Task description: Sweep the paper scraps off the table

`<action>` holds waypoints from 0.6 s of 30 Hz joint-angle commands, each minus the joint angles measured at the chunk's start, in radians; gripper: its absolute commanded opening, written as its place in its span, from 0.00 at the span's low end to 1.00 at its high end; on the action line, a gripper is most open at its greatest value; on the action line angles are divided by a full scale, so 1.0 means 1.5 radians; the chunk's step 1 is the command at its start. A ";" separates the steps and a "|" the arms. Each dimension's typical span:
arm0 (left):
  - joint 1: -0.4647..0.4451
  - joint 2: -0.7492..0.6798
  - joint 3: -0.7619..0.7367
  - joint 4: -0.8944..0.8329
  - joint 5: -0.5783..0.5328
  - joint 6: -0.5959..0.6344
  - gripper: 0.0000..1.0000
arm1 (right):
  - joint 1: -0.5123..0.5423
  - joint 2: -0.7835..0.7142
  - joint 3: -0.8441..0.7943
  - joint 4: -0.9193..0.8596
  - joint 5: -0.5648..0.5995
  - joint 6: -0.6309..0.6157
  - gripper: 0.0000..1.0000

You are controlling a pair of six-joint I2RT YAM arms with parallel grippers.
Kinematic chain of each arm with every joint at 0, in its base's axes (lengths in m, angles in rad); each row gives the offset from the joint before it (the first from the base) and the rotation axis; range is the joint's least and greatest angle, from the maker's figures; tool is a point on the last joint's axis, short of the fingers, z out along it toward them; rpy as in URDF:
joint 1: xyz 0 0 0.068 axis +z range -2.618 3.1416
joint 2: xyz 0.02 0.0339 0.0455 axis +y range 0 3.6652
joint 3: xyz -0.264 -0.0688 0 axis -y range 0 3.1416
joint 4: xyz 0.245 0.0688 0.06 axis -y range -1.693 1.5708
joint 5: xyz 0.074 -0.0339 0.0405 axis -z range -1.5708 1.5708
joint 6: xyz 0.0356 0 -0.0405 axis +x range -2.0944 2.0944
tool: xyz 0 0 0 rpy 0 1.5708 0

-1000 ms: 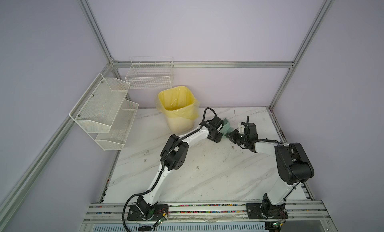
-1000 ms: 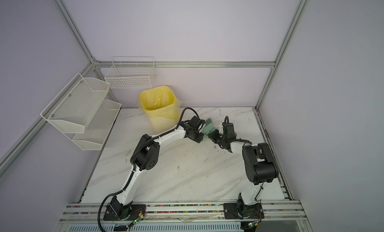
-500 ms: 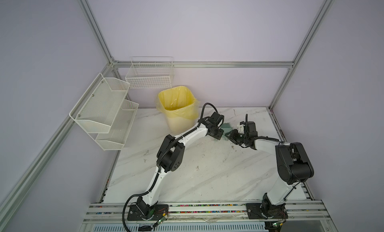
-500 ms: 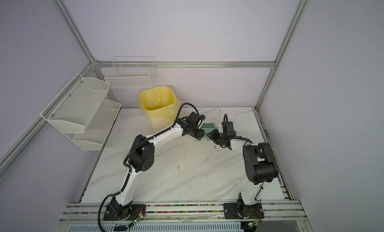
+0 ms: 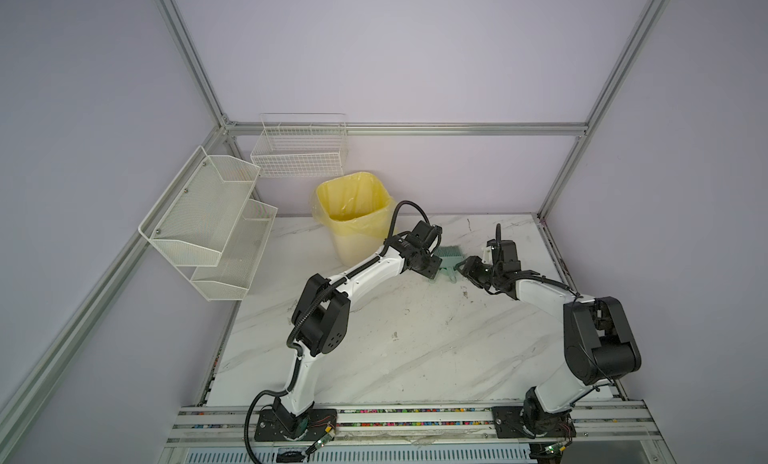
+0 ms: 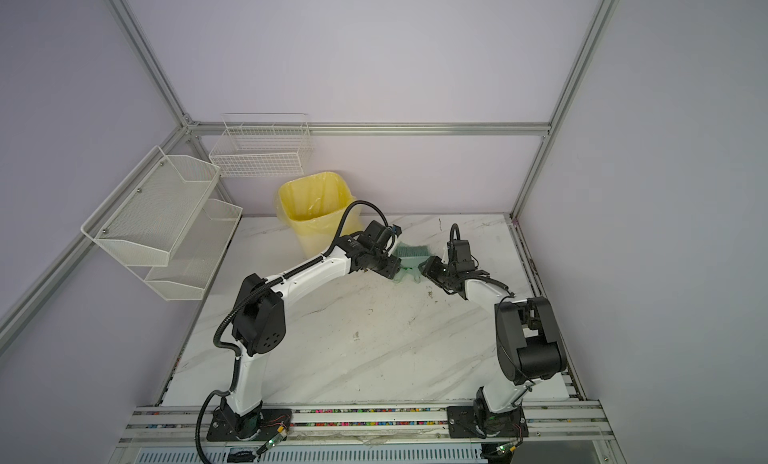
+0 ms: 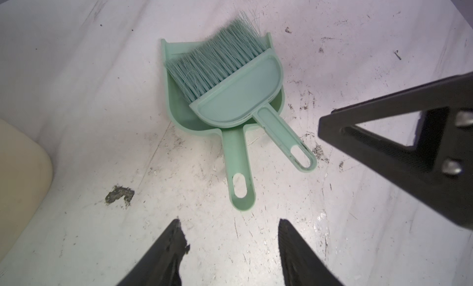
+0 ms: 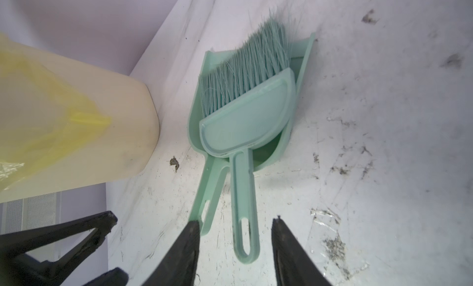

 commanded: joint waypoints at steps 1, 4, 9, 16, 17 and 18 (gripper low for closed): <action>0.001 -0.064 -0.053 0.028 -0.023 -0.006 0.60 | -0.003 -0.036 -0.001 -0.027 0.032 -0.009 0.50; 0.002 -0.092 -0.083 0.030 -0.046 -0.006 0.60 | -0.007 -0.055 0.004 -0.040 0.039 -0.012 0.52; 0.001 -0.138 -0.140 0.045 -0.061 -0.030 0.64 | -0.009 -0.074 0.007 -0.049 0.047 -0.019 0.58; 0.002 -0.219 -0.239 0.059 -0.159 -0.068 0.85 | -0.016 -0.072 0.025 -0.076 0.049 -0.040 0.69; 0.002 -0.231 -0.256 0.065 -0.168 -0.069 0.89 | -0.018 -0.069 0.029 -0.084 0.048 -0.043 0.70; 0.002 -0.240 -0.267 0.067 -0.178 -0.069 0.91 | -0.019 -0.068 0.032 -0.089 0.050 -0.046 0.72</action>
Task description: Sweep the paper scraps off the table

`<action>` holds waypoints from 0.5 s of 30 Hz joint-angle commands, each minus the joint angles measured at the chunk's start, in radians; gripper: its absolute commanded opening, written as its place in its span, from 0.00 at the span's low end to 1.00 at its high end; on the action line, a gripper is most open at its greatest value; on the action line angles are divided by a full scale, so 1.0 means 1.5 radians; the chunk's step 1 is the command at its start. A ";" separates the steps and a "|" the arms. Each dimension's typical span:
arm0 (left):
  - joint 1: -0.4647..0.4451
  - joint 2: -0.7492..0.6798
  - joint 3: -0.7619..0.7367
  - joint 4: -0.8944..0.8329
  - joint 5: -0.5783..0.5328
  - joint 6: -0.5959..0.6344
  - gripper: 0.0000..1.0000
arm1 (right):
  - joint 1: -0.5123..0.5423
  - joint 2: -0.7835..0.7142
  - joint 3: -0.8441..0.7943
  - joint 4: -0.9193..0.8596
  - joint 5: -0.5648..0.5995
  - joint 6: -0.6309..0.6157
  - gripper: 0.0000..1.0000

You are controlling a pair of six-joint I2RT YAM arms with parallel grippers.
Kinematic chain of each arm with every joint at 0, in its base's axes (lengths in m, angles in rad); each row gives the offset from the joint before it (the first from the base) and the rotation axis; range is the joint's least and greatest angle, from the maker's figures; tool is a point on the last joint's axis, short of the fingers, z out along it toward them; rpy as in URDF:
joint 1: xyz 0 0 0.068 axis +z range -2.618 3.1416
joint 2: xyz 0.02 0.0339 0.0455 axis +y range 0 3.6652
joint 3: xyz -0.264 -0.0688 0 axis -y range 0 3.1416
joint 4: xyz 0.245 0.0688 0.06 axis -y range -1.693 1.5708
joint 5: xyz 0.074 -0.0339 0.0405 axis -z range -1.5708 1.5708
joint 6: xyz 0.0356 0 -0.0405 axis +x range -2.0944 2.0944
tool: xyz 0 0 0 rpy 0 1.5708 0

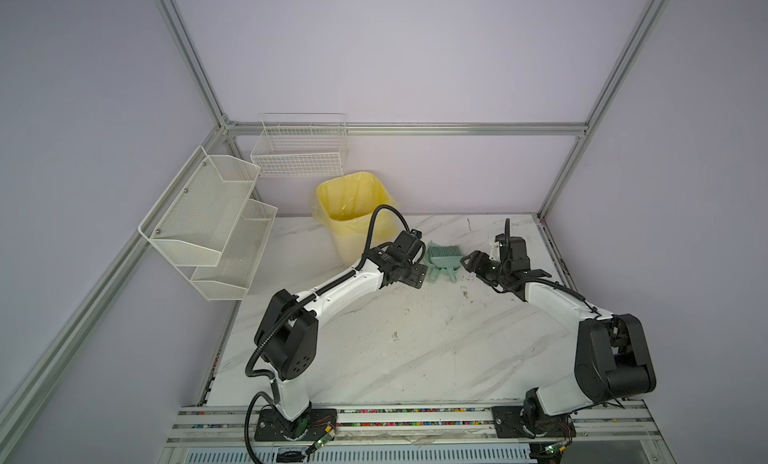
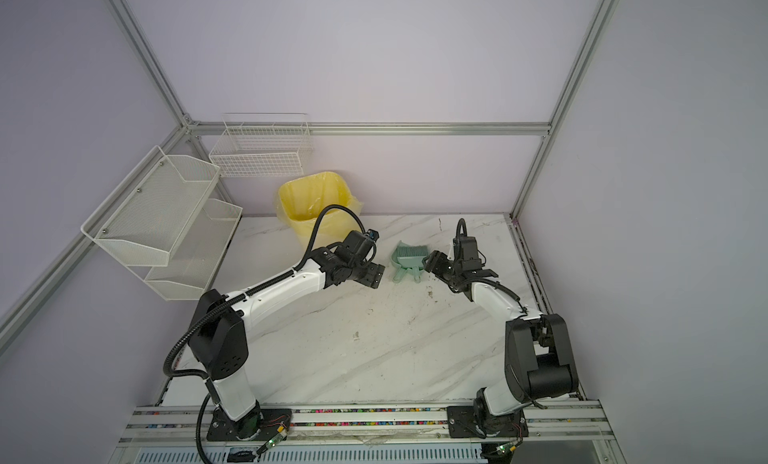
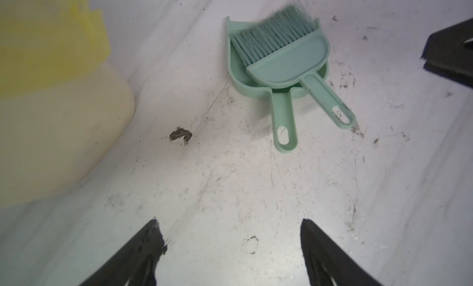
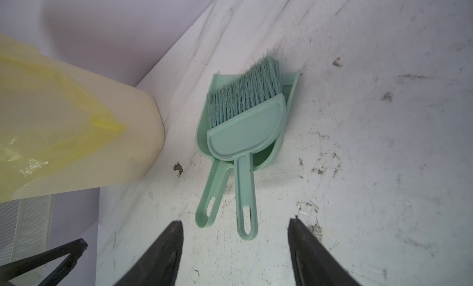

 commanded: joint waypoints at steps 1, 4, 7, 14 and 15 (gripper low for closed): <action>0.002 -0.056 -0.054 0.031 -0.067 -0.022 0.93 | -0.008 -0.008 0.025 -0.036 0.018 -0.019 0.74; 0.006 -0.083 -0.086 0.027 -0.115 -0.029 1.00 | -0.009 -0.036 0.022 -0.034 0.037 -0.023 0.78; 0.015 -0.114 -0.122 0.027 -0.148 -0.045 1.00 | -0.010 -0.051 0.032 -0.043 0.063 -0.038 0.86; 0.045 -0.183 -0.222 0.052 -0.219 -0.088 1.00 | -0.013 -0.076 0.028 -0.046 0.103 -0.058 0.97; 0.053 -0.196 -0.238 0.058 -0.227 -0.093 1.00 | -0.014 -0.077 0.027 -0.045 0.106 -0.060 0.97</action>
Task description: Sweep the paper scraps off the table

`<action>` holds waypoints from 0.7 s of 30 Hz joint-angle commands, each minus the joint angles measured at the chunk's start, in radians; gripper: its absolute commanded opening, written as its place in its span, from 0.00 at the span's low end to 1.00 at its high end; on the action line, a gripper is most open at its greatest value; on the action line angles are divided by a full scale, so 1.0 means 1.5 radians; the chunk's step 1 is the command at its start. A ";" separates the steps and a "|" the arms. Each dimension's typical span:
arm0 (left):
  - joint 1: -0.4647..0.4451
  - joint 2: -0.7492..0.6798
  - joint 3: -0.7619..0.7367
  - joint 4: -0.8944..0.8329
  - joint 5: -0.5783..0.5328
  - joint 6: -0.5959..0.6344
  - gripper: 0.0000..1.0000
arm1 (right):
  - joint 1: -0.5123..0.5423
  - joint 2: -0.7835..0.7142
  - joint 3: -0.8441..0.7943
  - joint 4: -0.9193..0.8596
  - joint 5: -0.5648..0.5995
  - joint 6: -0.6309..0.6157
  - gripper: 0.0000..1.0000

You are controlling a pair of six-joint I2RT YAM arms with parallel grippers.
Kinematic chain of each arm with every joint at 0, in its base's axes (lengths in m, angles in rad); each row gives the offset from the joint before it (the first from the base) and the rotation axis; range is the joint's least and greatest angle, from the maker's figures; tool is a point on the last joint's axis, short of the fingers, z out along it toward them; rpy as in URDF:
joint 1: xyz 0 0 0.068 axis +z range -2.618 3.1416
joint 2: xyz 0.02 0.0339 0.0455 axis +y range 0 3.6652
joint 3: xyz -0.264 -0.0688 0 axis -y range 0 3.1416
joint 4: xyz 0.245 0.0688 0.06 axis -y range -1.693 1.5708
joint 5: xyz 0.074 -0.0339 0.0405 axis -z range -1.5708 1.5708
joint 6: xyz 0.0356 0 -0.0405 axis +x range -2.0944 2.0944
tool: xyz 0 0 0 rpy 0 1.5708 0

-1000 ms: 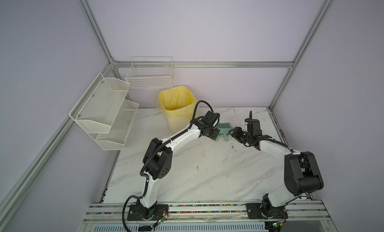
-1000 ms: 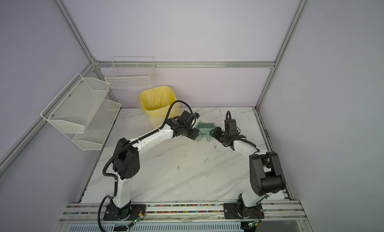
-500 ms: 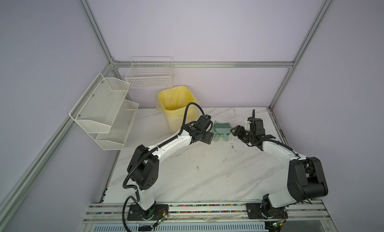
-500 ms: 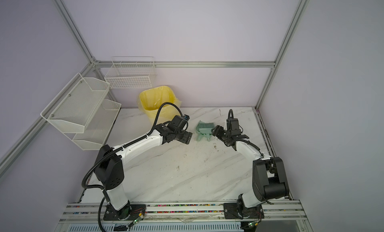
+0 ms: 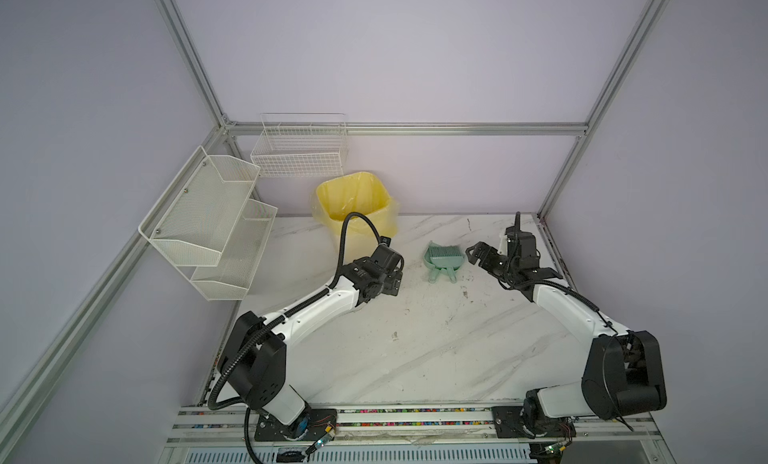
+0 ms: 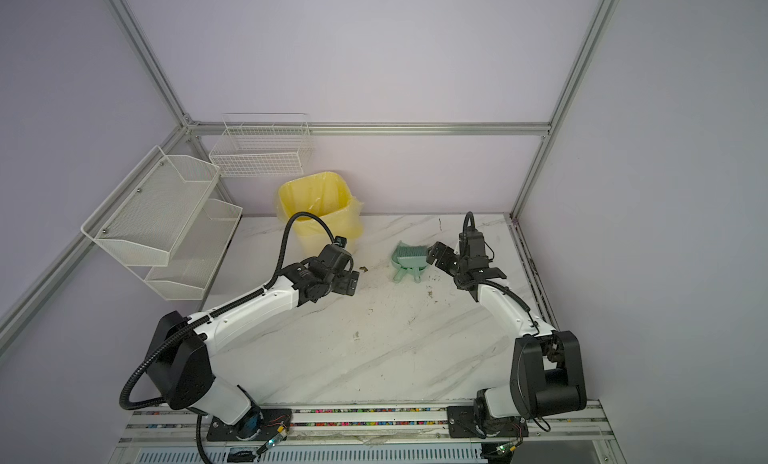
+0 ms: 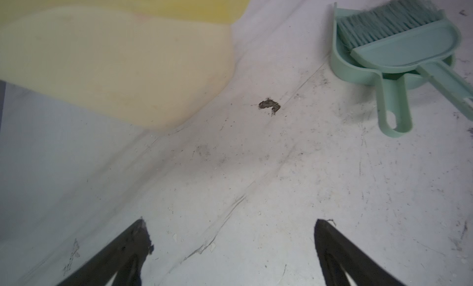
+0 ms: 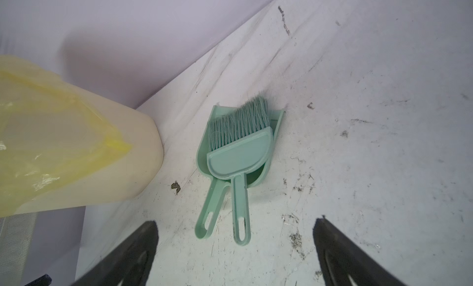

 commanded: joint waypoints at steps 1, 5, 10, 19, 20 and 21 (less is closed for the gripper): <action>0.026 -0.055 -0.069 0.043 -0.063 -0.046 1.00 | -0.006 -0.013 0.007 -0.013 0.035 -0.019 0.97; 0.079 -0.130 -0.155 0.089 -0.097 -0.068 1.00 | -0.008 -0.013 0.001 -0.013 0.038 -0.023 0.97; 0.131 -0.219 -0.274 0.186 -0.184 -0.078 1.00 | -0.010 -0.015 -0.006 -0.013 0.047 -0.030 0.97; 0.176 -0.341 -0.452 0.384 -0.341 -0.038 1.00 | -0.011 -0.015 -0.005 -0.011 0.052 -0.030 0.97; 0.177 -0.347 -0.469 0.409 -0.353 -0.026 1.00 | -0.011 -0.017 -0.005 -0.011 0.061 -0.027 0.97; 0.179 -0.350 -0.482 0.428 -0.360 -0.020 1.00 | -0.011 -0.019 -0.007 -0.010 0.068 -0.027 0.97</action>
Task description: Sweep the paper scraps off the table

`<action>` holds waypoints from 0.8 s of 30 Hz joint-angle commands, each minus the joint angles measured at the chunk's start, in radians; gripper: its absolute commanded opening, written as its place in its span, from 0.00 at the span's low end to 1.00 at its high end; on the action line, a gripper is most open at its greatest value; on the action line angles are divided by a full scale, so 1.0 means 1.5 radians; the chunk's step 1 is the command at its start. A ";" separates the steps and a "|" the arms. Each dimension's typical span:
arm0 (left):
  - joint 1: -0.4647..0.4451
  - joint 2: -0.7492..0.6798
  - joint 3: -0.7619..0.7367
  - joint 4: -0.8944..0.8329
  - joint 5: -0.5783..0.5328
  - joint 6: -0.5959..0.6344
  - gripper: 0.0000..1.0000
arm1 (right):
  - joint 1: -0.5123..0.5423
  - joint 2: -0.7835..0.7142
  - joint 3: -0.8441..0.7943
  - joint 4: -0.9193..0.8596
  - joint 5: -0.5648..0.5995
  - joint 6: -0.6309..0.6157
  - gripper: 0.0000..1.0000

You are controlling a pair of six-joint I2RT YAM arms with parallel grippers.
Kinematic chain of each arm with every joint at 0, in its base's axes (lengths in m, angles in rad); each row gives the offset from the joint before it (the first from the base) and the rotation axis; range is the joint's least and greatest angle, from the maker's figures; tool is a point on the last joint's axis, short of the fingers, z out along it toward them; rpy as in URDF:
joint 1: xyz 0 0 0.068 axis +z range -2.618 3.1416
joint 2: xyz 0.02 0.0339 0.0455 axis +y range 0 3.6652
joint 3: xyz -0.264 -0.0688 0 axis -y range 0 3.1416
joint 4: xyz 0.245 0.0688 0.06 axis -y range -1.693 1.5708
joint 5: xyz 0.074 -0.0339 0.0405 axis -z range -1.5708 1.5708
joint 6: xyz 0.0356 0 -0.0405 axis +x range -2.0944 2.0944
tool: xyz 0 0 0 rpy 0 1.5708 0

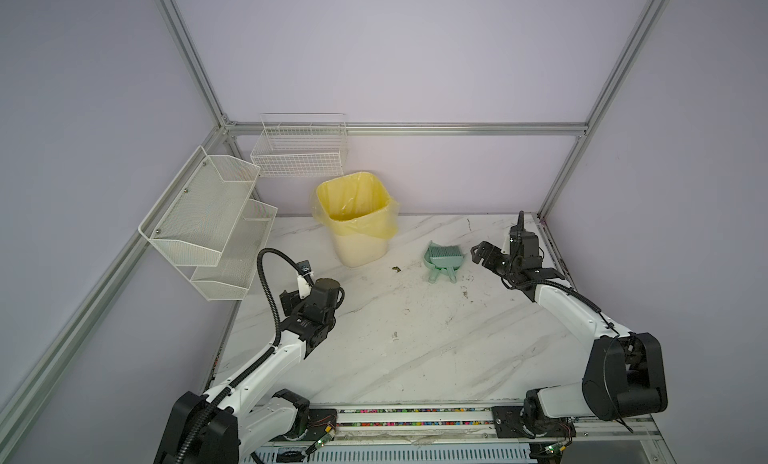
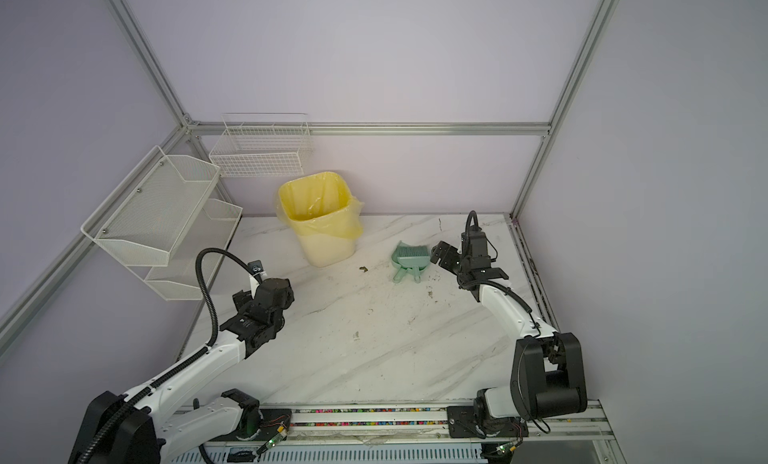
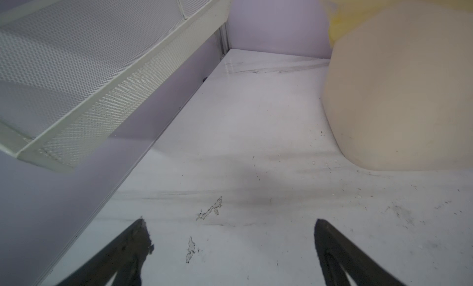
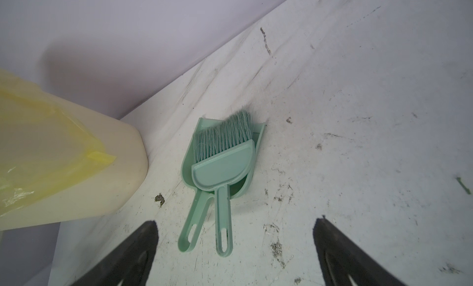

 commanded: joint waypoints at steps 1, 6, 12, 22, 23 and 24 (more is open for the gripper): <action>0.007 -0.019 -0.060 0.146 -0.084 0.034 1.00 | -0.003 -0.020 -0.007 -0.007 0.034 -0.005 0.97; 0.036 -0.006 -0.112 0.326 -0.094 0.109 1.00 | -0.008 -0.048 -0.003 -0.016 0.103 -0.006 0.97; 0.126 0.071 -0.187 0.562 0.027 0.169 1.00 | -0.009 -0.094 -0.016 -0.003 0.161 -0.029 0.97; 0.194 0.279 -0.173 0.768 0.154 0.228 1.00 | -0.008 -0.110 -0.026 0.023 0.270 -0.069 0.97; 0.195 0.299 -0.171 0.789 0.169 0.243 1.00 | -0.008 -0.108 -0.026 0.028 0.278 -0.070 0.97; 0.195 0.309 -0.163 0.792 0.191 0.256 1.00 | -0.008 -0.106 -0.028 0.036 0.292 -0.071 0.97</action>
